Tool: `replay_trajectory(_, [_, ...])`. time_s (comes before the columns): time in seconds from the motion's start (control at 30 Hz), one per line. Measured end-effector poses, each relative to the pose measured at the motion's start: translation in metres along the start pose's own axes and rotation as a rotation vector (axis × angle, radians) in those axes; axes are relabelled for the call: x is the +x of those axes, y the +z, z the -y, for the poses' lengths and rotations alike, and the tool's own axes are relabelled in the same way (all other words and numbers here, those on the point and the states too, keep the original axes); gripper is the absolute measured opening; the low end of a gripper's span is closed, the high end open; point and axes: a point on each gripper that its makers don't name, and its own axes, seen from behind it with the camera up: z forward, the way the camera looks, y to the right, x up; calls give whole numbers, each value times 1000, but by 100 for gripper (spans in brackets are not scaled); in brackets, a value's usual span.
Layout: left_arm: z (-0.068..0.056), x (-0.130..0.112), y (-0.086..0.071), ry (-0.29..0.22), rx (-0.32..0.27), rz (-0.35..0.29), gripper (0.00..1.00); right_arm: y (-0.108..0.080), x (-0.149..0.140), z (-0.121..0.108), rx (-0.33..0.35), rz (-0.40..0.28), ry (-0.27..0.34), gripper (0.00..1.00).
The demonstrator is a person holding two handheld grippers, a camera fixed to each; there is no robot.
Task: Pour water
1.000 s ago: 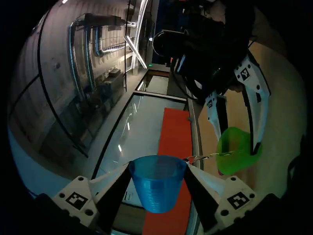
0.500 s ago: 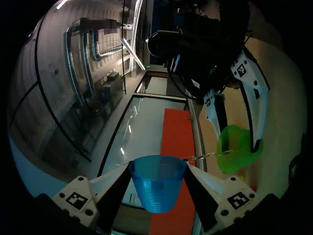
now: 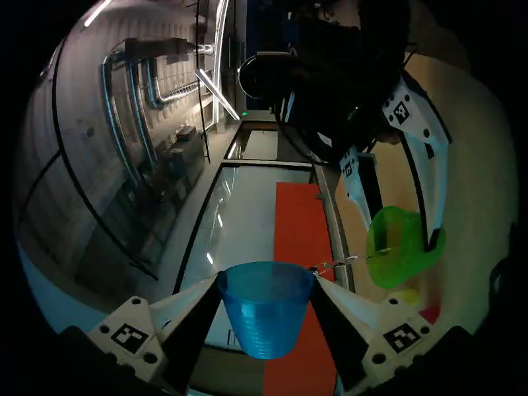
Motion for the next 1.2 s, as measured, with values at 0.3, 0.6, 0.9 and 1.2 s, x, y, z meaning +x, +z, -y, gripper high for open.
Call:
replay_trajectory(0.3, [2, 4, 2, 45, 4, -6, 88, 0, 1, -1, -4, 0, 0, 89])
replay_trajectory(0.6, [3, 7, 3, 80, 9, -10, 88, -1, 1, -3, -7, -3, 1, 89])
replay_trajectory(0.9, [5, 11, 3, 104, 14, -16, 88, -3, 1, -4, -10, -6, 3, 89])
replay_trajectory(1.2, [1, 16, 1, 109, 17, -18, 88, -3, 1, -4, -9, -8, 3, 89])
